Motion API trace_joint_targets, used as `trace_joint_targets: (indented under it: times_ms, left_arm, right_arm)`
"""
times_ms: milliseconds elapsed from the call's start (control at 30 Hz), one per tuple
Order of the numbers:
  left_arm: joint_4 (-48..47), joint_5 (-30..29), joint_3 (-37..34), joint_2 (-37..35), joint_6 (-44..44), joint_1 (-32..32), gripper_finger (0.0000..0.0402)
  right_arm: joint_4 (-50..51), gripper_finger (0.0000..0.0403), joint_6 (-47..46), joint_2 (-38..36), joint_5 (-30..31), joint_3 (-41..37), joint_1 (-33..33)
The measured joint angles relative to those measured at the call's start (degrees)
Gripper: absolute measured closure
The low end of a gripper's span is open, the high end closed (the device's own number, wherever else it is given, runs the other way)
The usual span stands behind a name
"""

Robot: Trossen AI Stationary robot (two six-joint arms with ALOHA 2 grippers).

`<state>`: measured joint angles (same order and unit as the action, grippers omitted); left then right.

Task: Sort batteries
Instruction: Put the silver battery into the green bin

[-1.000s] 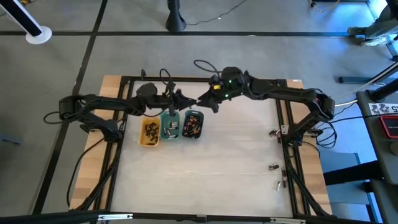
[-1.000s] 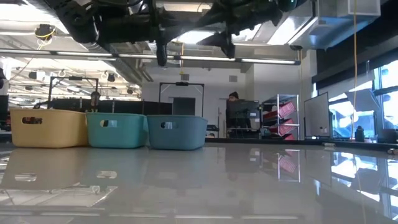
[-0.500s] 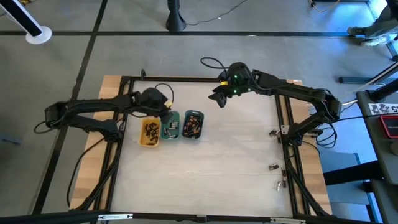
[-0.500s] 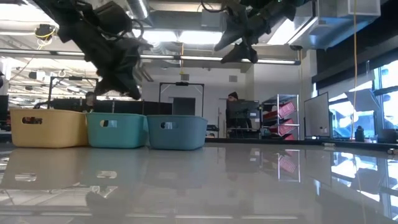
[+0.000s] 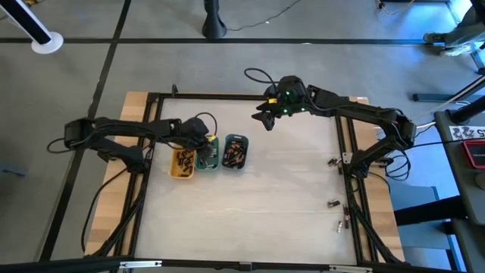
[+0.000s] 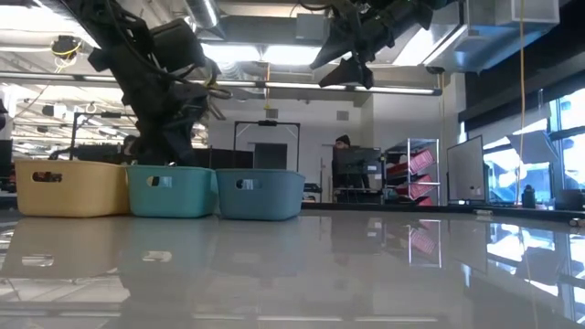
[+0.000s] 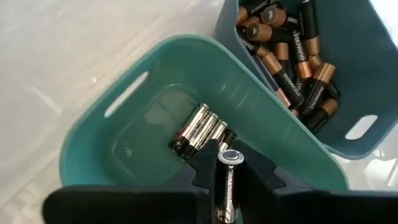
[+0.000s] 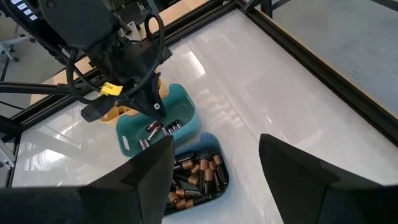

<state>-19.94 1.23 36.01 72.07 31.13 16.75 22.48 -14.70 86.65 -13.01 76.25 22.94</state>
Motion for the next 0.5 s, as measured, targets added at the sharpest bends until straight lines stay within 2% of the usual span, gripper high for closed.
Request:
trace_joint_targets:
  times_ms: [200,500]
  left_arm:
    - [0.1,0.0,0.0,0.0,1.3,0.0,0.0331]
    - [3.4,0.0,0.5,-0.2,1.1,-0.3,0.0257]
  right_arm:
    - [0.1,0.0167,0.0,0.0,0.0,0.0,0.0]
    - [2.3,0.0166,-1.6,0.0,-1.2,0.0,-0.1]
